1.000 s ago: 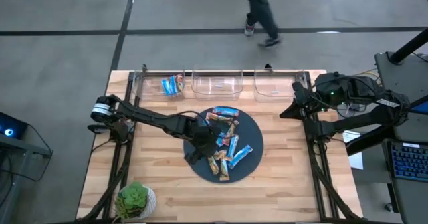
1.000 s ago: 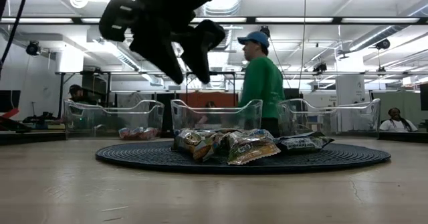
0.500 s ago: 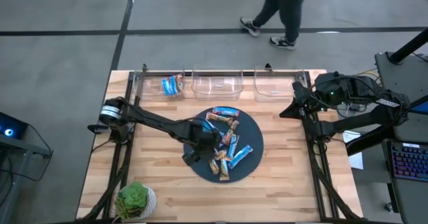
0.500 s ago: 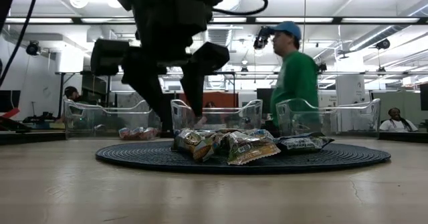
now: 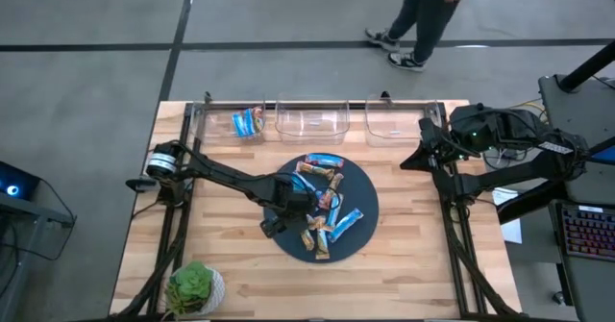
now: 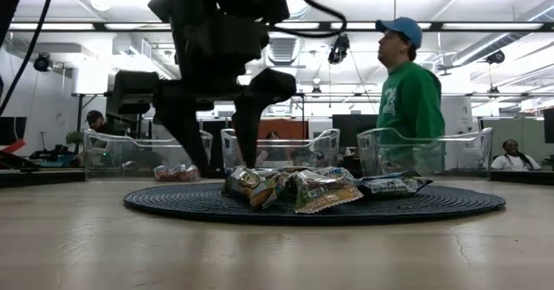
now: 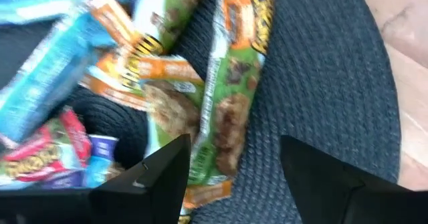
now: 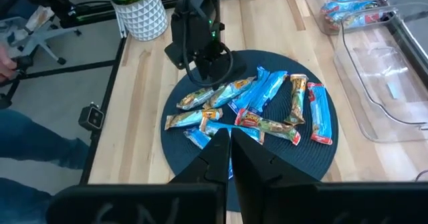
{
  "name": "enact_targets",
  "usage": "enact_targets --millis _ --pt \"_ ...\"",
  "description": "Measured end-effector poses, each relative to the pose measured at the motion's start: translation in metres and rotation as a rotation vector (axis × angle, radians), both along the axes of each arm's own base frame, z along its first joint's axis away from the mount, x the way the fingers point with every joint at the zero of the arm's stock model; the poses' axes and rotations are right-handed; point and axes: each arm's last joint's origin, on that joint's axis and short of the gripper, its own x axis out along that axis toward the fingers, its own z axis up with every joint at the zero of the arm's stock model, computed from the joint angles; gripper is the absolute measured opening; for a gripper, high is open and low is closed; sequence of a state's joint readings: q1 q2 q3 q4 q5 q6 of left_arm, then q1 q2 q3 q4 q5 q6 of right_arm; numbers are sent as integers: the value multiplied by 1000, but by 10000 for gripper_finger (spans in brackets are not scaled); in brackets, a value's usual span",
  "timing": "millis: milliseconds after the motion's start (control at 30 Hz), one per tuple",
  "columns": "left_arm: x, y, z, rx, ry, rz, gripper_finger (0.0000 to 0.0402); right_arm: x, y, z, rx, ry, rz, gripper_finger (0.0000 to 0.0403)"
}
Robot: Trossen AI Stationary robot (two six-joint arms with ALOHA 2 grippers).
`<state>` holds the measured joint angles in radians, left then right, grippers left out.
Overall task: Pick and place Granola Bars by type
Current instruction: Put the yellow granola bar into the right transparent bin
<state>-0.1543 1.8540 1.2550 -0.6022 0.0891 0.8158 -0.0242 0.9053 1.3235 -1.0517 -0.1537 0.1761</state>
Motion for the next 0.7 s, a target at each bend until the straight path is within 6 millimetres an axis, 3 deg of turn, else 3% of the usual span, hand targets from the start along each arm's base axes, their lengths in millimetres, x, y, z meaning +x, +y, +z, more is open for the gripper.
enact_targets --millis 300,700 --pt "1 0 -1 2 -4 -2 213 3 0 -1 -2 11 1 8" --pt "5 0 -17 23 22 10 213 4 0 -3 -4 17 -7 8"
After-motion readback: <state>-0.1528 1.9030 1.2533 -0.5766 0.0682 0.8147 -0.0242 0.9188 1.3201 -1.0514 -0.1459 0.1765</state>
